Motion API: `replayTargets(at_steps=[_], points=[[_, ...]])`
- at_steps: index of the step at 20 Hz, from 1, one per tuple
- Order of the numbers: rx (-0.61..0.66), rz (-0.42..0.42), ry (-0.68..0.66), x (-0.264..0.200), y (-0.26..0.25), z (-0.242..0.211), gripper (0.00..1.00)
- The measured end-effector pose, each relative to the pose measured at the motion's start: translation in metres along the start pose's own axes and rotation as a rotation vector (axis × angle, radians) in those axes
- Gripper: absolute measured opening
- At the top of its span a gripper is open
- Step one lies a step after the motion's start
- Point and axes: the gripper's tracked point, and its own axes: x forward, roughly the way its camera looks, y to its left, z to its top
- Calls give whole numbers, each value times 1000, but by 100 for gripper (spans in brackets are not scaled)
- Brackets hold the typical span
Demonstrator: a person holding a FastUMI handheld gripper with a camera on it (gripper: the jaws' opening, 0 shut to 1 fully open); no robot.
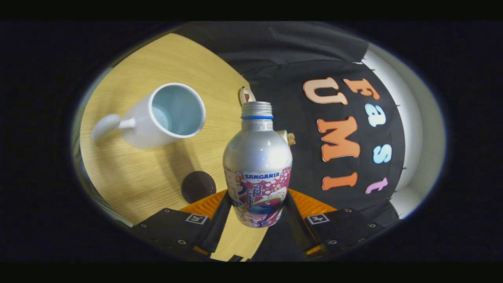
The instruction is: Take the bottle from table, then pour the juice into the cup, finally place the bottle on the coaster
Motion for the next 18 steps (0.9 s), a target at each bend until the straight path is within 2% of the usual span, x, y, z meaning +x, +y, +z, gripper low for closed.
replayTargets(at_steps=[8, 16, 18], points=[[425, 26, -7, -13, -9, -26, 76], [814, 101, -64, -14, -3, -36, 76], [912, 153, -84, -14, 8, -33, 76]])
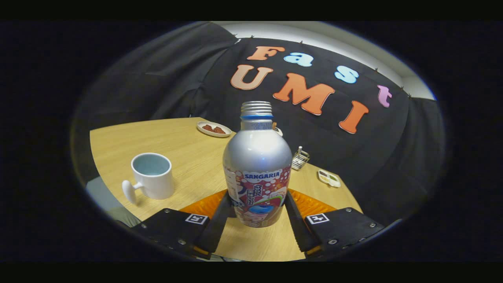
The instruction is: Take the bottle from table, then pour the juice into the cup, finally place the bottle on the coaster
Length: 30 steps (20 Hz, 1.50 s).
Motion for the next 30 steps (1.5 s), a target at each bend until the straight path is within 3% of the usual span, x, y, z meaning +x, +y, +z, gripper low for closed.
replayTargets(at_steps=[9, 18, 30], points=[[255, 83, -32, 27, 18, 0, 76], [333, 114, 8, 67, 31, -19, 77], [362, 106, 34, 79, 35, -43, 80]])
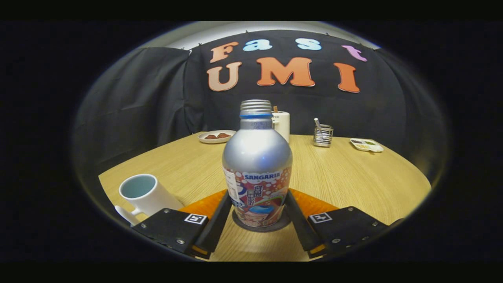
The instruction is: Take the bottle from table, then pour the juice into the cup, finally place the bottle on the coaster
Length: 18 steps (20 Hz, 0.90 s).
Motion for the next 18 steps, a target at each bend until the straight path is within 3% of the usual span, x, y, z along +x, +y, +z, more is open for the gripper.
replayTargets(at_steps=[5, 9, 18], points=[[-20, -6, 31, -2, 2, -12, 82], [-10, -7, 7, -11, 3, -1, 97], [-18, -21, -56, -55, -2, 35, 98]])
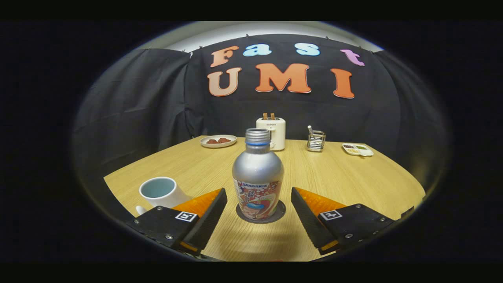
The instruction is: Take the bottle from table, then pour the juice into the cup, finally place the bottle on the coaster
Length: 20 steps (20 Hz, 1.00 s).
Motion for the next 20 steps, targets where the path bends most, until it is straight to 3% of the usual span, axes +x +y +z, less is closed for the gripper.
replayTargets(at_steps=[10, 20], points=[[-34, -71, -108, -84, -41, 50, 98], [-3, -168, -170, -146, -89, 51, 97]])
